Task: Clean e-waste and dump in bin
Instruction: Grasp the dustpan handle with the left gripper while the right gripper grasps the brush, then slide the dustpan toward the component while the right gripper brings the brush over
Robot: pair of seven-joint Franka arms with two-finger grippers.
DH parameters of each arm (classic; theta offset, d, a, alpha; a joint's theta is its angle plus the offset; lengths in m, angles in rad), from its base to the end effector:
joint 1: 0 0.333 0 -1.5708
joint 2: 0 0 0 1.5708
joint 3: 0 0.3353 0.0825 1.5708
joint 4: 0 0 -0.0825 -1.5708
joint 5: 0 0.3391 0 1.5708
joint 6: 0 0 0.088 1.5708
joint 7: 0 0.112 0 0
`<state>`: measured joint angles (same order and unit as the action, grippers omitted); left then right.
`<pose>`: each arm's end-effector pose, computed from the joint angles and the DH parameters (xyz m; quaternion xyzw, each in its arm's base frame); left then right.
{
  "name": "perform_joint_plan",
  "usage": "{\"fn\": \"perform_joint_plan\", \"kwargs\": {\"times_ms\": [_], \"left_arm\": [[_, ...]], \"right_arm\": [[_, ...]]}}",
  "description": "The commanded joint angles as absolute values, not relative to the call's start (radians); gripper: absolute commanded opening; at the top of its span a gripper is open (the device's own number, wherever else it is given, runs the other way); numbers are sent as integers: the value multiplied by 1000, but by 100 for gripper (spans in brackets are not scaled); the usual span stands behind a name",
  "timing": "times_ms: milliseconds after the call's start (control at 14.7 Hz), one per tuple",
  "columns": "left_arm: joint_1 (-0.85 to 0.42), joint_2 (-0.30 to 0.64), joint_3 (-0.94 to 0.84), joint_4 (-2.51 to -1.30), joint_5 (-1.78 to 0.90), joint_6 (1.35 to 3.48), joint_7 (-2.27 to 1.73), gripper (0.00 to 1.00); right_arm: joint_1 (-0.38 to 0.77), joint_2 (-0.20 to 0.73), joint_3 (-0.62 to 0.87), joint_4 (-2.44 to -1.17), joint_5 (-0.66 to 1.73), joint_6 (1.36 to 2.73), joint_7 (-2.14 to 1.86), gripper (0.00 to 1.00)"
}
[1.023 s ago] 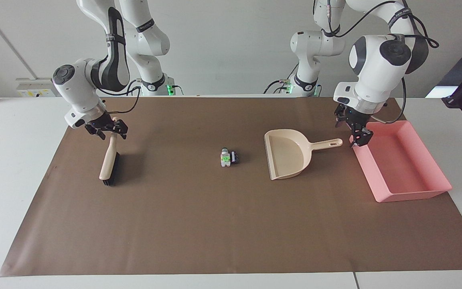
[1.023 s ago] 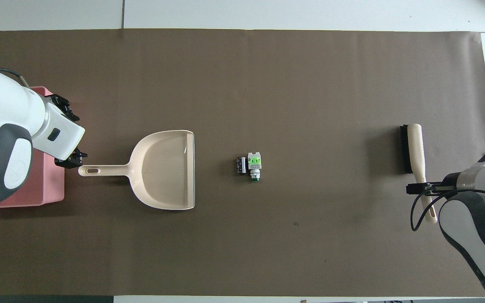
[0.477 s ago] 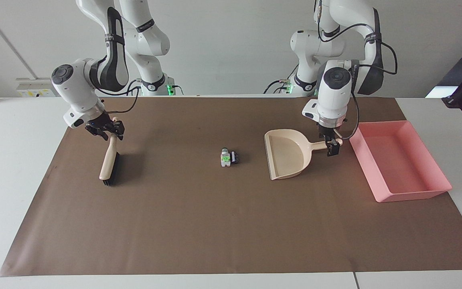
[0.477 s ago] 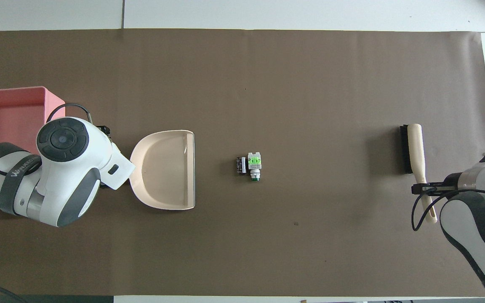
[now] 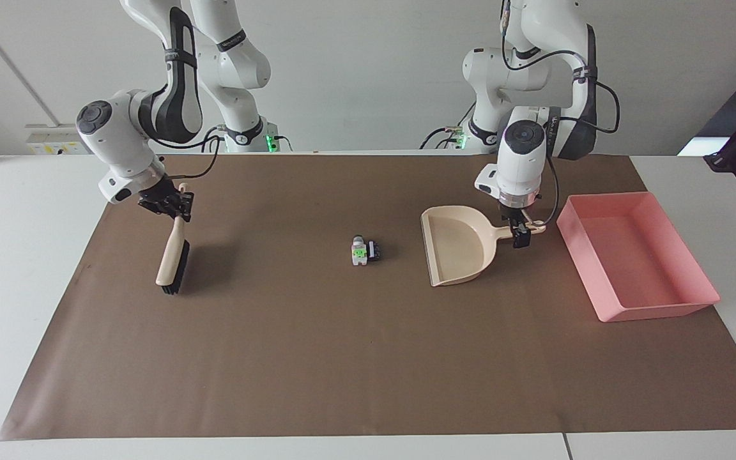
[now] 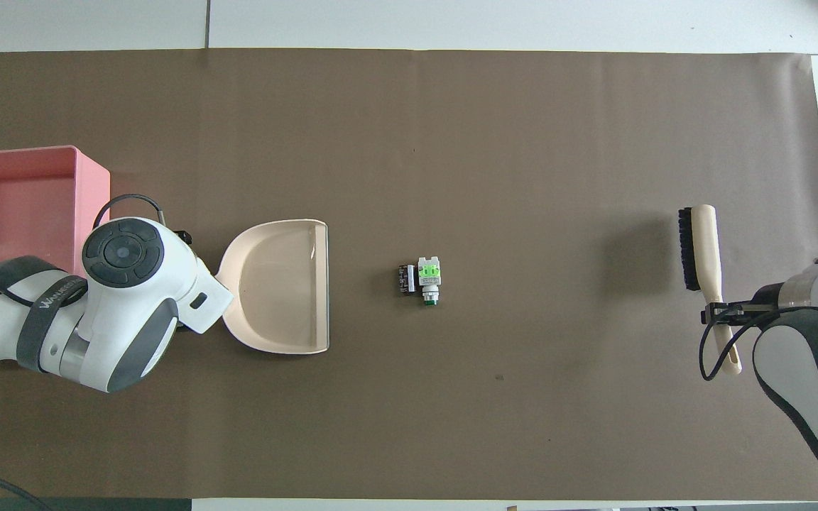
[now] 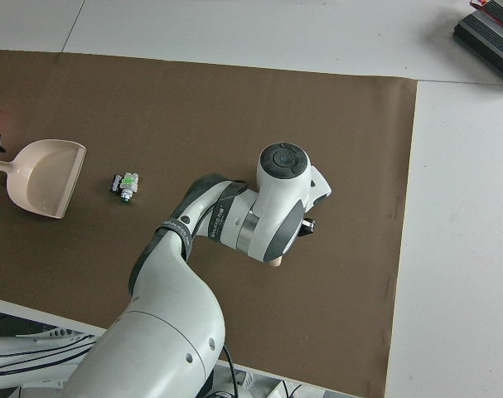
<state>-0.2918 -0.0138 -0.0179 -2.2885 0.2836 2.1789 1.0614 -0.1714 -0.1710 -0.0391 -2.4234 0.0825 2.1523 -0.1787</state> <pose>0.4490 -0.1315 0.3942 -0.7108 0.6927 0.0853 0.0869 0.4076 -0.0835 0.4077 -0.9973 0.0398 0.0421 0.0456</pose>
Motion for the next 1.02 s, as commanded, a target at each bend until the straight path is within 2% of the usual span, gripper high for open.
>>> {"fn": "perform_joint_plan", "kwargs": {"times_ms": [0,136,341,477,614,955], "left_arm": [[-299,-37,-11,-2332,307,2212,1040,90],[-298,-34,-11,-2330,307,2212,1040,83],[-299,-34,-11,-2329,307,2204,1034,46],[-301,-32,-11,-2322,307,2197,1034,16],[-305,-34,-11,-2321,307,2186,1038,1],[-340,-8,-11,-2168,307,2001,1037,0]], "right_arm": [[-91,-186,-23,-2294,101,2014,-36,0],[6,-178,-23,-2241,88,1982,33,0],[116,-166,-23,-2227,83,1991,83,0],[190,-128,-21,-2211,83,1994,92,0],[285,-95,-21,-2201,83,2009,237,0],[481,-38,-23,-2204,80,2081,509,0]]}}
